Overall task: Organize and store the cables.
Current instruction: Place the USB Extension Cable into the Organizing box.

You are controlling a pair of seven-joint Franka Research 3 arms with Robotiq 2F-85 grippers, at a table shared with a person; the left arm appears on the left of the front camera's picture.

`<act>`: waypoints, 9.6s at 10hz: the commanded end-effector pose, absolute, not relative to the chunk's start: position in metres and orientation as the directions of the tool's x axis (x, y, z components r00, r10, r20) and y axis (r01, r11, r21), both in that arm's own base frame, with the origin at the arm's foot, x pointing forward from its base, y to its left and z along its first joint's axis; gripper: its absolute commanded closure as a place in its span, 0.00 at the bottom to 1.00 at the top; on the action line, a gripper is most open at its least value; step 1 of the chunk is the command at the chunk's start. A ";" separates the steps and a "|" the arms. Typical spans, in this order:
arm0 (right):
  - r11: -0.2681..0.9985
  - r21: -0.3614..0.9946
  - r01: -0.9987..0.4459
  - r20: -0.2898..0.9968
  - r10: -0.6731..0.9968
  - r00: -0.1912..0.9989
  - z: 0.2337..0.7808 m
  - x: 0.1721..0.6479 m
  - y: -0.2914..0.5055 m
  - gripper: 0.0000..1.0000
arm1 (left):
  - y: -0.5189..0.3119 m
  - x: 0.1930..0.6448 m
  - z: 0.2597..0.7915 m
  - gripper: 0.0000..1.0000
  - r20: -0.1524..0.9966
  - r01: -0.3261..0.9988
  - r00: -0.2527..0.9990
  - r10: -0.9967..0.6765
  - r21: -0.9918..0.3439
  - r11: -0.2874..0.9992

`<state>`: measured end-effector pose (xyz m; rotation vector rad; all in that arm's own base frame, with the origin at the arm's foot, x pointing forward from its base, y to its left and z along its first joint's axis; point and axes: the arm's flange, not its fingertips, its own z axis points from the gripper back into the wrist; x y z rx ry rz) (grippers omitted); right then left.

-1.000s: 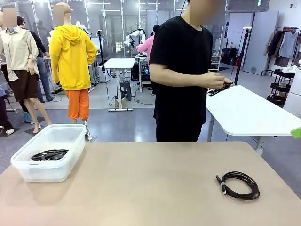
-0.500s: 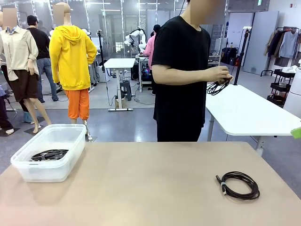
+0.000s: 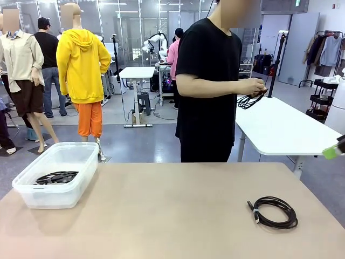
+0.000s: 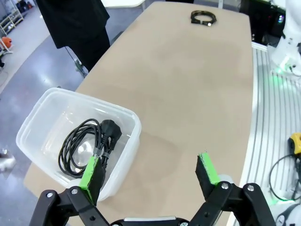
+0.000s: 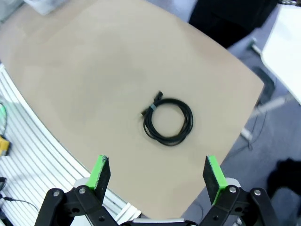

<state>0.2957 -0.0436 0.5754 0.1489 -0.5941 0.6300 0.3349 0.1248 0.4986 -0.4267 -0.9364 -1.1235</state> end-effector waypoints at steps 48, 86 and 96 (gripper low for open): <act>0.950 0.125 -0.287 0.047 0.283 0.958 0.371 0.487 0.405 1.00 | 0.124 0.335 0.497 0.00 0.823 0.903 0.114 -0.556 0.147 0.403; 0.479 0.055 -0.876 0.701 0.606 0.376 0.465 0.341 -0.155 0.00 | -0.318 0.444 0.433 0.00 0.305 0.776 0.624 -0.720 -0.129 0.618; 0.479 0.055 -0.876 0.701 0.606 0.376 0.465 0.341 -0.155 0.00 | -0.362 0.457 0.332 0.00 0.180 0.100 0.981 -0.078 -0.113 0.989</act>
